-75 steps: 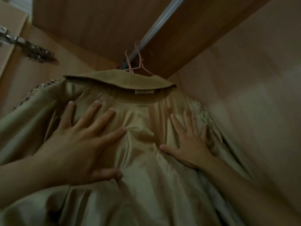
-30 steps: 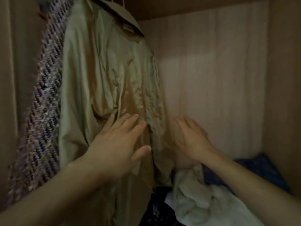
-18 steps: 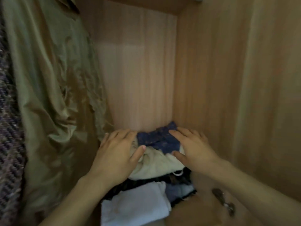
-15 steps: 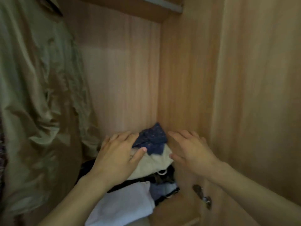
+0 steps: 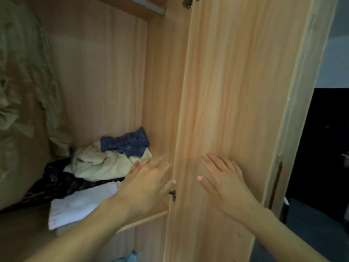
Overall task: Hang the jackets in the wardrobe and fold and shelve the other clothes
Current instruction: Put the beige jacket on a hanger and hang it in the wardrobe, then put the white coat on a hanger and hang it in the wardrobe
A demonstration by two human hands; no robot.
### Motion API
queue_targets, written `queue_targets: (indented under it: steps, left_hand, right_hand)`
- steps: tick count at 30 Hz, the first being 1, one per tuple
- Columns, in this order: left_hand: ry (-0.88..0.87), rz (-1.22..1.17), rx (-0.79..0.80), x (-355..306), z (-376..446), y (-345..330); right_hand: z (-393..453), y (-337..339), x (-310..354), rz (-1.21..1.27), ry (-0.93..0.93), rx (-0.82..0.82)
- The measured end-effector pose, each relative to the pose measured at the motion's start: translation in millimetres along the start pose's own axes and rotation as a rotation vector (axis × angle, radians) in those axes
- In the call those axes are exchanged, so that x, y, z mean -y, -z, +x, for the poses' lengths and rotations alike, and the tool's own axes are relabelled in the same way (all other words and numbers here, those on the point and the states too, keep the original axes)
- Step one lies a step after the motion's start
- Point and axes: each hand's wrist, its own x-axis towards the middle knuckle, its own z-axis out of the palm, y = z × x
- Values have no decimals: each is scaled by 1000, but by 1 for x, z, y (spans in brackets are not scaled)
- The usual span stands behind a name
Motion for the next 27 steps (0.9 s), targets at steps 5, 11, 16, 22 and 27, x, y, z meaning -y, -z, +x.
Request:
queue_targets:
  steps: [5, 11, 16, 22, 27]
  left_hand:
    - [-21, -55, 99, -51, -34, -19]
    - [-75, -91, 183, -104, -36, -15]
    - [-291, -214, 198, -138, -40, -14]
    - [-478, -287, 198, -186, -59, -51]
    - [-617, -343, 305, -250, -87, -65]
  right_hand:
    - [-71, 9, -27, 125, -119, 92]
    - [-130, 78, -38, 110, -237, 166]
    - [-185, 114, -34, -36, -438, 124]
    - [-264, 158, -6, -269, -650, 151]
    - [-341, 201, 7, -426, -760, 244]
